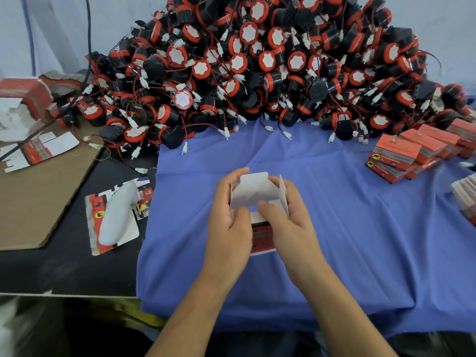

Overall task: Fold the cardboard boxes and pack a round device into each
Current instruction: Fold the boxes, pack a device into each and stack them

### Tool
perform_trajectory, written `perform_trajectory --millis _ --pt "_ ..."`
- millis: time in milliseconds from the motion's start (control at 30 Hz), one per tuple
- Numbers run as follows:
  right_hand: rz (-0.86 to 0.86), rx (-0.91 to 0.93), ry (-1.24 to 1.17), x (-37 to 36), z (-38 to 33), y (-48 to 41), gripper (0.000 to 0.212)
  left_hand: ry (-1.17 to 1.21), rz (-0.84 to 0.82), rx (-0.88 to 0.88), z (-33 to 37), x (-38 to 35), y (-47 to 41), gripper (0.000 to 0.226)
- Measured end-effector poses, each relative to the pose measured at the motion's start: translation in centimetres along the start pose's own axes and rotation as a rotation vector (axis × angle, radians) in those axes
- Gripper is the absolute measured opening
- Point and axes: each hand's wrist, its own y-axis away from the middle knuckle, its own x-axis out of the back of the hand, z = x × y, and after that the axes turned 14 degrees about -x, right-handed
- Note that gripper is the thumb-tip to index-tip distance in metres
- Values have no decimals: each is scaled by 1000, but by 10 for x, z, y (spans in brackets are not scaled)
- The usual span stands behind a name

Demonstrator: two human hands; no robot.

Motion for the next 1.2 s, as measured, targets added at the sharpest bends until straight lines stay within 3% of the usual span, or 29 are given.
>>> perform_trajectory --millis 100,200,433,633,733,800,933,1067,1200 --pt "-36 -65 -57 4 0 1 40 131 -30 65 3 3 0 44" --pt "3 -123 -100 8 -2 0 44 355 -12 164 5 8 -2 40" --pt "-15 -35 -117 6 -7 3 22 233 -15 112 3 7 0 45" --pt "43 10 -55 5 1 1 46 130 -34 135 -1 4 1 42" --pt "36 0 -44 4 -1 0 22 96 -30 125 0 2 0 40" --pt "-4 -17 -57 5 -3 1 17 111 -34 116 0 2 -2 35" --pt "-18 3 -94 6 -6 2 42 277 -56 163 1 4 -2 18" --pt "-10 24 -95 5 -8 1 30 439 -22 187 6 4 1 31" --pt "-27 38 -118 5 -3 2 20 342 -20 152 7 4 -1 18"
